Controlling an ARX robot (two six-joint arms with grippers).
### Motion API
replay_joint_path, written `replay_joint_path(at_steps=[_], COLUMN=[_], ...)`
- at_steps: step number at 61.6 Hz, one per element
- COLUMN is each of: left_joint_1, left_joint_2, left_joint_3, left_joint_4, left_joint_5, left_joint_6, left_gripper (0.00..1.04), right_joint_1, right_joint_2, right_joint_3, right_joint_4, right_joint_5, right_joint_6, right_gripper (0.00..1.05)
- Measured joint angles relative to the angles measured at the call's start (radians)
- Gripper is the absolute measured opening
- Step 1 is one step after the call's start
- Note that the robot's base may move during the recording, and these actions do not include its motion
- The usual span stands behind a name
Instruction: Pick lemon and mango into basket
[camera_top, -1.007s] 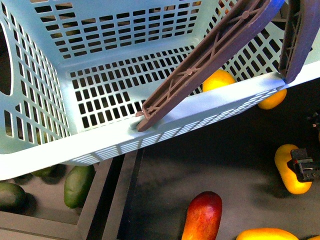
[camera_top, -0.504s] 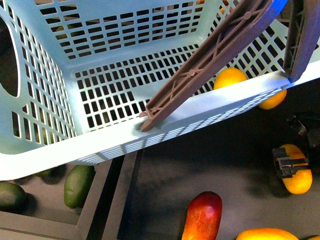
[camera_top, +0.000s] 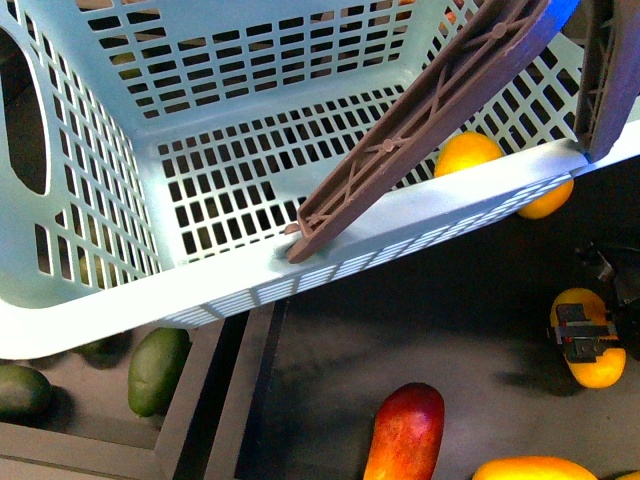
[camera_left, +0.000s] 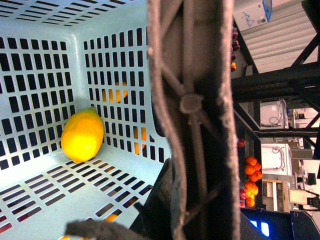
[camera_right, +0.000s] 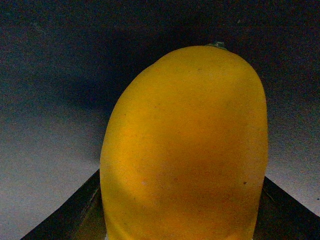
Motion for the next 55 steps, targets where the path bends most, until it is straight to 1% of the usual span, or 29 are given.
replay_joint_path(at_steps=[6, 16, 26, 34, 42, 48, 50, 55], left_joint_1=[0.000, 0.000, 0.000, 0.000, 0.000, 0.000, 0.000, 0.000], left_joint_2=[0.000, 0.000, 0.000, 0.000, 0.000, 0.000, 0.000, 0.000], left_joint_3=[0.000, 0.000, 0.000, 0.000, 0.000, 0.000, 0.000, 0.000], left_joint_4=[0.000, 0.000, 0.000, 0.000, 0.000, 0.000, 0.000, 0.000], left_joint_5=[0.000, -0.001, -0.001, -0.001, 0.000, -0.001, 0.000, 0.000], left_joint_6=[0.000, 0.000, 0.000, 0.000, 0.000, 0.000, 0.000, 0.000], left_gripper=[0.05, 0.05, 0.05, 0.05, 0.05, 0.05, 0.05, 0.05], right_joint_1=[-0.020, -0.082, -0.157, -0.221, -0.262, -0.262, -0.255, -0.224], right_joint_2=[-0.026, -0.141, -0.344, -0.565, -0.803, -0.946, -1.001, -1.096], right_joint_3=[-0.032, -0.119, -0.220, -0.280, -0.287, -0.276, -0.268, -0.251], right_joint_4=[0.018, 0.048, 0.032, -0.060, -0.171, -0.244, -0.272, -0.310], right_joint_5=[-0.016, -0.059, -0.105, -0.172, -0.231, -0.269, -0.284, -0.286], right_joint_6=[0.000, -0.003, -0.082, -0.148, -0.155, -0.143, -0.130, -0.096], right_gripper=[0.62, 0.62, 0.62, 0.62, 0.62, 0.62, 0.62, 0.62])
